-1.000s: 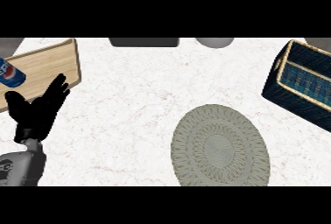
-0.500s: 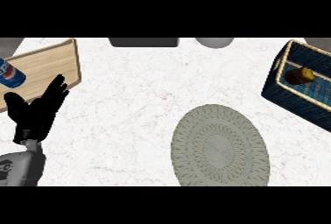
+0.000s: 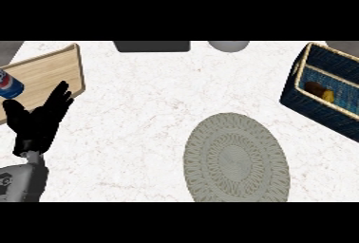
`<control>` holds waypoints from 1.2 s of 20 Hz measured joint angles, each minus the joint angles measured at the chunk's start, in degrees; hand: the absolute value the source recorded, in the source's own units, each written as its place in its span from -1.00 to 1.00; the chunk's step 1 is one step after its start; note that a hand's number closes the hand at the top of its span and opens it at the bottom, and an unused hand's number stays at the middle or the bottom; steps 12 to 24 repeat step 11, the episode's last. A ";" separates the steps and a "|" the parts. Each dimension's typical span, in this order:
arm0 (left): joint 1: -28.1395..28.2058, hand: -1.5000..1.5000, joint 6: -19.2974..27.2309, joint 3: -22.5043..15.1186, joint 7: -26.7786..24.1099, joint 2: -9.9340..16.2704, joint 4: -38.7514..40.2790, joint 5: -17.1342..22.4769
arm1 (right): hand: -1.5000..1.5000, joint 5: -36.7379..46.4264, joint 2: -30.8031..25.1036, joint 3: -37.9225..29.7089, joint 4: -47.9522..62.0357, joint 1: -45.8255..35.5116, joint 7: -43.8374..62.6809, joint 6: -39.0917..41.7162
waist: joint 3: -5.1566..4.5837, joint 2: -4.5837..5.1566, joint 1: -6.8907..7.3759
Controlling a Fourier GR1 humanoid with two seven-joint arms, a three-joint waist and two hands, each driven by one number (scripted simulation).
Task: Pick the sweet potato from the placemat and place it in the basket
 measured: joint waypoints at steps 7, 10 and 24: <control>0.36 0.00 0.06 1.09 1.18 0.94 -1.38 0.40 | -1.00 -16.42 -6.17 -13.55 -5.28 12.15 -1.27 12.86 | 0.02 -0.15 -0.88; 1.11 0.00 -0.46 1.20 -0.04 0.71 -0.73 0.54 | -1.00 -22.90 -7.81 -18.64 -6.50 17.93 -2.28 19.51 | 0.00 -0.11 -0.83; 1.02 0.00 -0.13 1.07 0.14 0.50 -0.96 0.35 | -1.00 -25.05 -9.00 -20.55 -6.21 19.69 -2.38 22.01 | 0.02 -0.10 -0.87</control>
